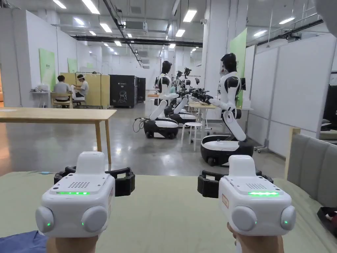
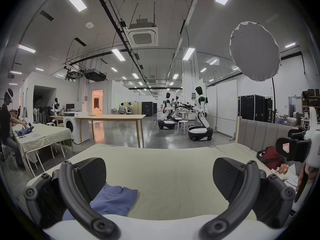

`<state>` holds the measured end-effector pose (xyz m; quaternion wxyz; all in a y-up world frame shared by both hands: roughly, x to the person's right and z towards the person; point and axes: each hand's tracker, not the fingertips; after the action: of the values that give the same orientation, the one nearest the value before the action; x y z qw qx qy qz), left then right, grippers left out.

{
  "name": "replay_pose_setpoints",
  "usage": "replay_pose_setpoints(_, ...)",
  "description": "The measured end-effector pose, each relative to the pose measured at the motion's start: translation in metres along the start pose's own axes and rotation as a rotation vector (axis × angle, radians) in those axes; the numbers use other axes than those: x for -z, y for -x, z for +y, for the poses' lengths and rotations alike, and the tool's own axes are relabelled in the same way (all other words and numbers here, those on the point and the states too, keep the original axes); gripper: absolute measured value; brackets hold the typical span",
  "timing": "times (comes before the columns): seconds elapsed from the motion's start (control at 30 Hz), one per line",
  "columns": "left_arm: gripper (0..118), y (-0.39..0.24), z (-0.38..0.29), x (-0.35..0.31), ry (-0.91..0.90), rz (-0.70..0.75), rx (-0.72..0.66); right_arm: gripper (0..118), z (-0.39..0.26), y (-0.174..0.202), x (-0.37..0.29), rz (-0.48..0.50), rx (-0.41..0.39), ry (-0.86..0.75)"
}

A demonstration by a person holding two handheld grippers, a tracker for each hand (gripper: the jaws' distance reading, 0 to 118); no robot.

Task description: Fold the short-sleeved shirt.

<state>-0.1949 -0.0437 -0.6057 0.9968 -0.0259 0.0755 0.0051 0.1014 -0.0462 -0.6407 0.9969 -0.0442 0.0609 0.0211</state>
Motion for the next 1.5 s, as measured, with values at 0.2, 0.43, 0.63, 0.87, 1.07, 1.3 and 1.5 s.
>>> replay_pose_setpoints(0.2, 118, -0.003, -0.001, 0.0, 0.005, 0.004, 0.01, 118, -0.002, -0.001, 0.002, 0.007, 0.008, 0.0)
replay_pose_setpoints(0.43, 118, -0.003, -0.001, 0.0, 0.01, 0.007, 0.015, 118, -0.005, -0.002, 0.005, -0.005, 0.016, 0.01)
replay_pose_setpoints(0.63, 118, 0.003, -0.006, 0.0, 0.002, 0.015, 0.018, 118, -0.008, -0.004, 0.007, 0.002, 0.028, 0.032)
replay_pose_setpoints(0.87, 118, 0.002, -0.007, 0.001, 0.0, 0.013, 0.023, 118, -0.01, 0.001, 0.006, -0.003, -0.007, 0.019)
replay_pose_setpoints(1.07, 92, 0.001, -0.009, -0.001, -0.002, 0.011, 0.037, 91, -0.011, 0.001, 0.005, -0.02, -0.015, 0.011)
replay_pose_setpoints(1.3, 0, 0.002, -0.007, -0.002, -0.006, -0.013, 0.024, 7, -0.017, 0.001, 0.002, -0.019, -0.026, -0.004)
replay_pose_setpoints(1.5, 0, 0.002, -0.014, 0.0, -0.008, -0.012, 0.028, 1, -0.018, 0.003, -0.001, -0.024, -0.054, -0.025)
